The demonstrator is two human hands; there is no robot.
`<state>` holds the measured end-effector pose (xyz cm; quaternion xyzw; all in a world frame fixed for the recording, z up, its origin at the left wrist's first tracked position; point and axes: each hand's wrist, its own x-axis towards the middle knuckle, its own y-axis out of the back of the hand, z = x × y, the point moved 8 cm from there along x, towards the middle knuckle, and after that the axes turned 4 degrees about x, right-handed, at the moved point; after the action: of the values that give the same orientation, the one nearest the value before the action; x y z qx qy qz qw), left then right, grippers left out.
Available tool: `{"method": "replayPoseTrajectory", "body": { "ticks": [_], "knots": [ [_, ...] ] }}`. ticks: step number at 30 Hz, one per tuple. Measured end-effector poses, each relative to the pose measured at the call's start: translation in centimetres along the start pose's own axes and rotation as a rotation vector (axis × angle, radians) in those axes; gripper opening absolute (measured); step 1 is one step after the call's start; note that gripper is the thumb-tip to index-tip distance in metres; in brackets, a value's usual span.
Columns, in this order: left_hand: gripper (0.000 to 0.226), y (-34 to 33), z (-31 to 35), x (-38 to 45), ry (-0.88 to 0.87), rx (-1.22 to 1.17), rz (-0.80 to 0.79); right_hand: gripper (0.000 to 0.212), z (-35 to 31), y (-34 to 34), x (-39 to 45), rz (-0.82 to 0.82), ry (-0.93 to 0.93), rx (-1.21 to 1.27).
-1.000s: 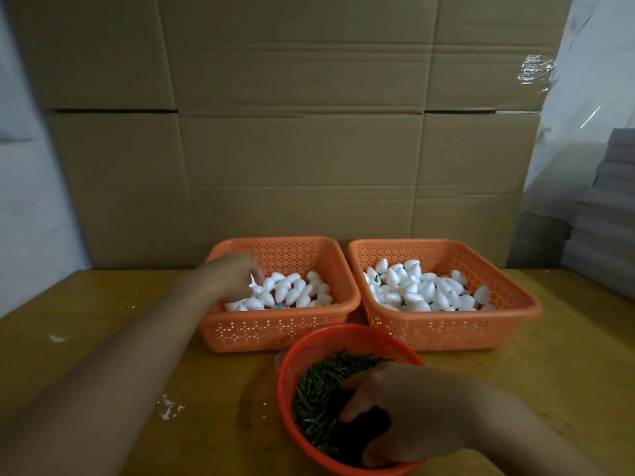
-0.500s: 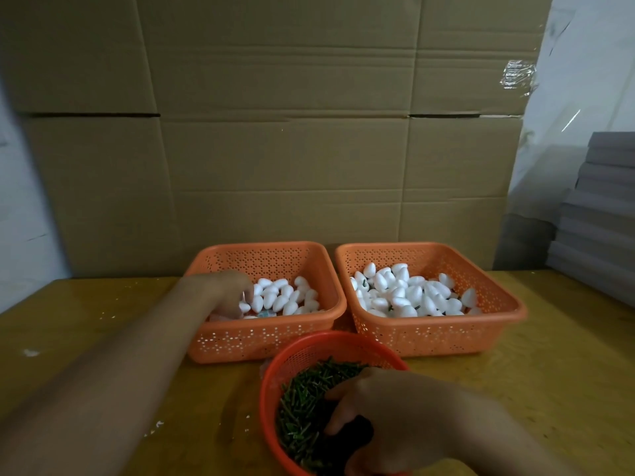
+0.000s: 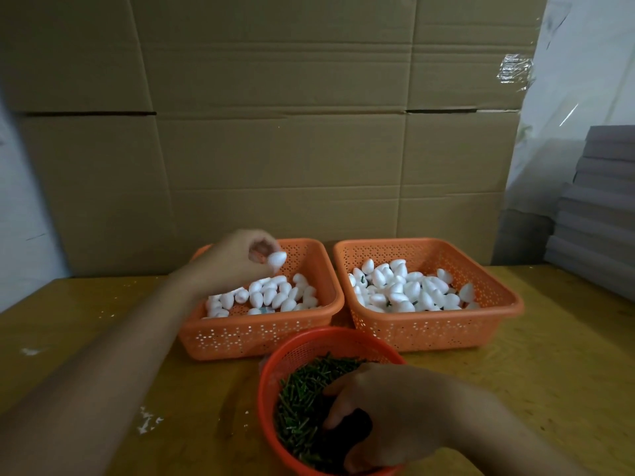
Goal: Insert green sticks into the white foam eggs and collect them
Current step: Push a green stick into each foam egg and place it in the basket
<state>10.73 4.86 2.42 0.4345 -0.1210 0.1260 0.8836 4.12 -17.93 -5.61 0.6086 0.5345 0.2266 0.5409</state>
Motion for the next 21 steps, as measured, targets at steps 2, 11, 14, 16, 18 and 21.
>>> {"method": "replayPoseTrajectory", "body": {
  "ticks": [2,11,14,16,18,21],
  "knots": [
    [0.019,0.5,3.4,-1.9,-0.087,-0.228,0.010,0.046,0.0,0.0,-0.1,0.002,-0.008,-0.002],
    [0.030,-1.0,10.7,-8.7,-0.312,-0.424,-0.107,0.043,-0.7,0.4,-0.4,0.013,0.005,-0.036],
    [0.035,-1.3,10.4,-8.9,-0.303,-0.393,-0.109,0.044,-0.7,0.4,-0.4,0.007,-0.001,-0.030],
    [0.033,-1.3,10.2,-8.9,-0.289,-0.397,-0.110,0.044,-0.6,0.4,-0.4,0.003,0.000,-0.034],
    [0.031,-1.3,10.0,-9.0,-0.286,-0.405,-0.110,0.044,-0.6,0.4,-0.3,0.006,0.003,-0.031],
    [0.028,-1.2,9.7,-9.0,-0.242,-0.473,-0.089,0.043,-0.4,0.4,-0.3,0.002,0.003,-0.012]
  ]
}}
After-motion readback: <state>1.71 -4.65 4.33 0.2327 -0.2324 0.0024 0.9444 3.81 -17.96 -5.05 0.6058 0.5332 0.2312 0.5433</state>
